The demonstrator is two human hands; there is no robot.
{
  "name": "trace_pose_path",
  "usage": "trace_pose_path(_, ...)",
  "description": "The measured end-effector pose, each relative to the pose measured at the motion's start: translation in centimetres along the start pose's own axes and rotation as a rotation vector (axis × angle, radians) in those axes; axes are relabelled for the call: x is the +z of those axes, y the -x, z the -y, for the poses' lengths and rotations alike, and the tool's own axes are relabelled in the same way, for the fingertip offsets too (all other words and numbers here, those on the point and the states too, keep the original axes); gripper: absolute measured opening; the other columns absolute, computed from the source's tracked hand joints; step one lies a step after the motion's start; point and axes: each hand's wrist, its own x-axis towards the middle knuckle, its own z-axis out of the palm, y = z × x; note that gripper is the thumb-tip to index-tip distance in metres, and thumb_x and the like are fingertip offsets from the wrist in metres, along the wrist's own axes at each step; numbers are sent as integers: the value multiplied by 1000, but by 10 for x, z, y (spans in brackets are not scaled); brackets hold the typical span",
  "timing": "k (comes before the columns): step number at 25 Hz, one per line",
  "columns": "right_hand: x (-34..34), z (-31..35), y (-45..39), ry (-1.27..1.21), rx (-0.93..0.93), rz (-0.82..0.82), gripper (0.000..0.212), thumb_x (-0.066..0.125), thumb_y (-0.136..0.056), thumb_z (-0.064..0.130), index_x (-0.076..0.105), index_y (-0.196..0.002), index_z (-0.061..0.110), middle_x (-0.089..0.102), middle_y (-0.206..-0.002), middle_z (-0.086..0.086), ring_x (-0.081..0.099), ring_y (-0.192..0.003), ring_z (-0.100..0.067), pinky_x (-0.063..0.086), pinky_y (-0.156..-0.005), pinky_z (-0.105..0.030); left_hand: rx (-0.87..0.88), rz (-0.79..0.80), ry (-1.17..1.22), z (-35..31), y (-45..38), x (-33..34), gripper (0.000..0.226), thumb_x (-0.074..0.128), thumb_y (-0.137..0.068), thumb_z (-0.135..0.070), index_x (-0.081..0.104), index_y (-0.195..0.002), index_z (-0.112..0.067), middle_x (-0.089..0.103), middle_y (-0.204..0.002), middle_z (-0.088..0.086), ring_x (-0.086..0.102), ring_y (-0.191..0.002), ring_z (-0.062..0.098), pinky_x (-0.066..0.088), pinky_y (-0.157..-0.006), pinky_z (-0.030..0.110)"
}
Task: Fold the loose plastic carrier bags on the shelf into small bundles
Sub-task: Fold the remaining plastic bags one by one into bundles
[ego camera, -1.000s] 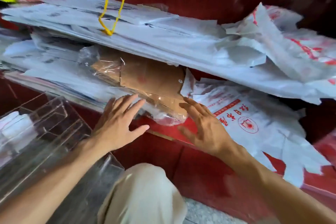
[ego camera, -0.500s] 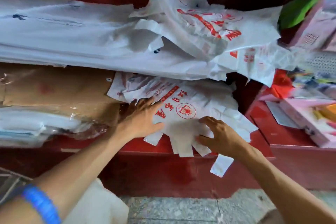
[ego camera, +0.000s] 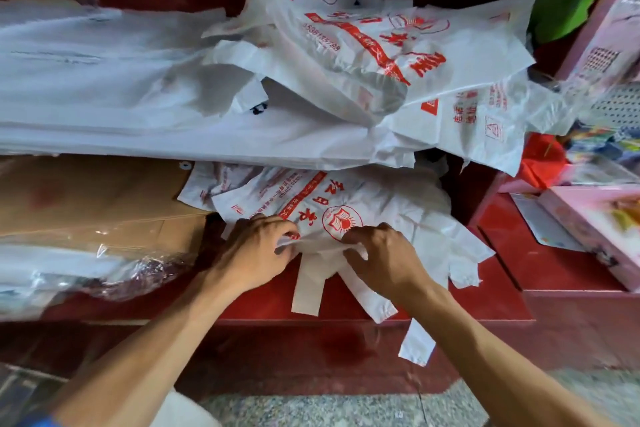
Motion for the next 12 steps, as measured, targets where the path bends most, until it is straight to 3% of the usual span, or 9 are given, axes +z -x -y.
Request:
trace_pose_path(5,-6,-2,-7,-130,46,-172,34,59,-80,2,78,-99,25,72,-107,2,55,-95,-26,38,-70,-27,-36,-80,-21,2,2,-5,36,66,-74,-3,72,-105,-20,73,-104,-4,62,-99,22,51,-86,37)
trace_pose_path(8,-14,-12,-11,-201,62,-336,35,59,-70,-7,78,-78,22,67,-94,1,56,-84,-24,44,-69,-30,-53,-149,-44,9,5,-11,8,72,-78,-11,70,-84,-17,70,-84,-5,60,-88,22,48,-71,33)
trace_pose_path(10,-21,-15,-12,-290,232,-429,25,63,-75,1,73,-88,20,60,-100,0,58,-86,-21,42,-69,-28,-32,-166,-51,8,7,-15,29,74,-83,-26,54,-64,-16,50,-60,-10,51,-69,19,39,-57,30)
trace_pose_path(12,-24,-15,-10,-399,465,-431,25,70,-83,24,60,-105,17,57,-107,0,57,-88,-17,41,-70,-29,-21,-214,-48,0,11,-19,43,70,-85,-28,37,-59,-20,32,-51,-13,42,-53,18,28,-49,27)
